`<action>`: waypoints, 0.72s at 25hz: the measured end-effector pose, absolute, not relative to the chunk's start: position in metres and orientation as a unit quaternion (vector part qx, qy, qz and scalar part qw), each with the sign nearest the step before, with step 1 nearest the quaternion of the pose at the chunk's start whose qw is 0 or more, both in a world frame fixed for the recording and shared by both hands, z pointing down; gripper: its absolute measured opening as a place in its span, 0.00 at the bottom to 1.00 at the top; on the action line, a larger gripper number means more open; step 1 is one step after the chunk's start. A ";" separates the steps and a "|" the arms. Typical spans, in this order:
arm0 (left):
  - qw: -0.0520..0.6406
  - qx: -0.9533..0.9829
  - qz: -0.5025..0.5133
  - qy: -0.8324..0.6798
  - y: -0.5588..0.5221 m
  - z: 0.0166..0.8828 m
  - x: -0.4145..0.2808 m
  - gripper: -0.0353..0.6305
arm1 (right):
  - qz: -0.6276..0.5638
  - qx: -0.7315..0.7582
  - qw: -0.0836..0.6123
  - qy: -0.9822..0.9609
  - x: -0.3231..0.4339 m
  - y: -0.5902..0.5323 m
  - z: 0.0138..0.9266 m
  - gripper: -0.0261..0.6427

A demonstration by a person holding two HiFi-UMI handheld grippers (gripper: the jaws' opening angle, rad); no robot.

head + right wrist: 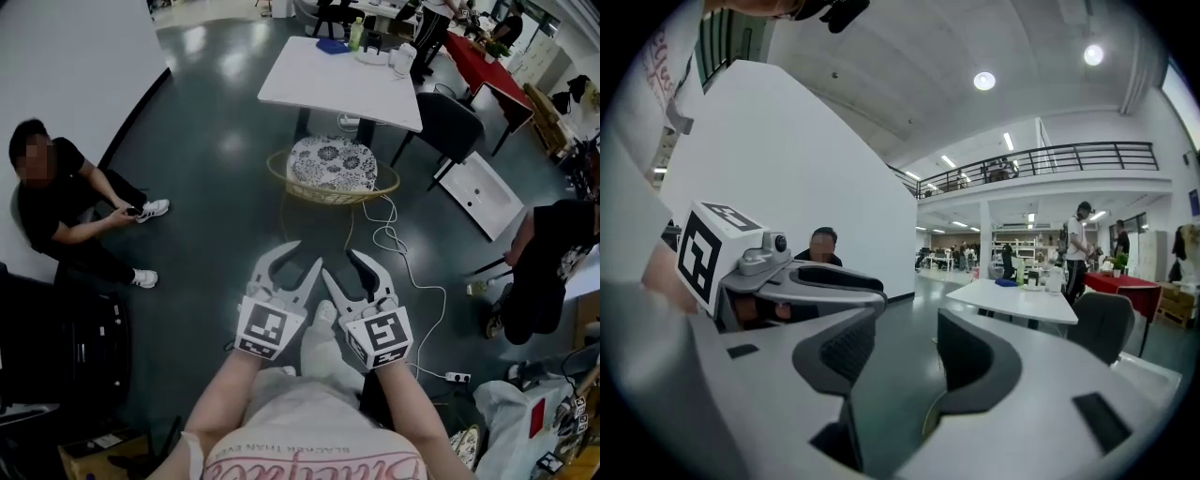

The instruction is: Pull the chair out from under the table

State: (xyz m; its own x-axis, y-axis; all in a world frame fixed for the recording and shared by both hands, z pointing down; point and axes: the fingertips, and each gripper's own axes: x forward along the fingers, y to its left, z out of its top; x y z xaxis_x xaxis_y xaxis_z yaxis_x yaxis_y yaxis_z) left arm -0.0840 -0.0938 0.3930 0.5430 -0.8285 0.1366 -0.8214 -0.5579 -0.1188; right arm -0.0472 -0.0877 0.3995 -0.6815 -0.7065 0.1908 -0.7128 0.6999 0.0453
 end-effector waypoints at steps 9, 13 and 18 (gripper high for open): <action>0.022 -0.879 -0.135 0.457 -0.203 0.415 -0.045 0.21 | 0.014 0.362 0.123 -0.924 0.004 -0.203 0.417 0.29; 0.019 -0.875 -0.153 0.459 -0.251 0.427 -0.031 0.21 | 0.020 0.354 0.135 -0.925 0.024 -0.254 0.427 0.29; 0.003 -0.879 -0.197 0.434 -0.289 0.458 -0.017 0.21 | 0.013 0.310 0.183 -0.933 0.030 -0.296 0.455 0.29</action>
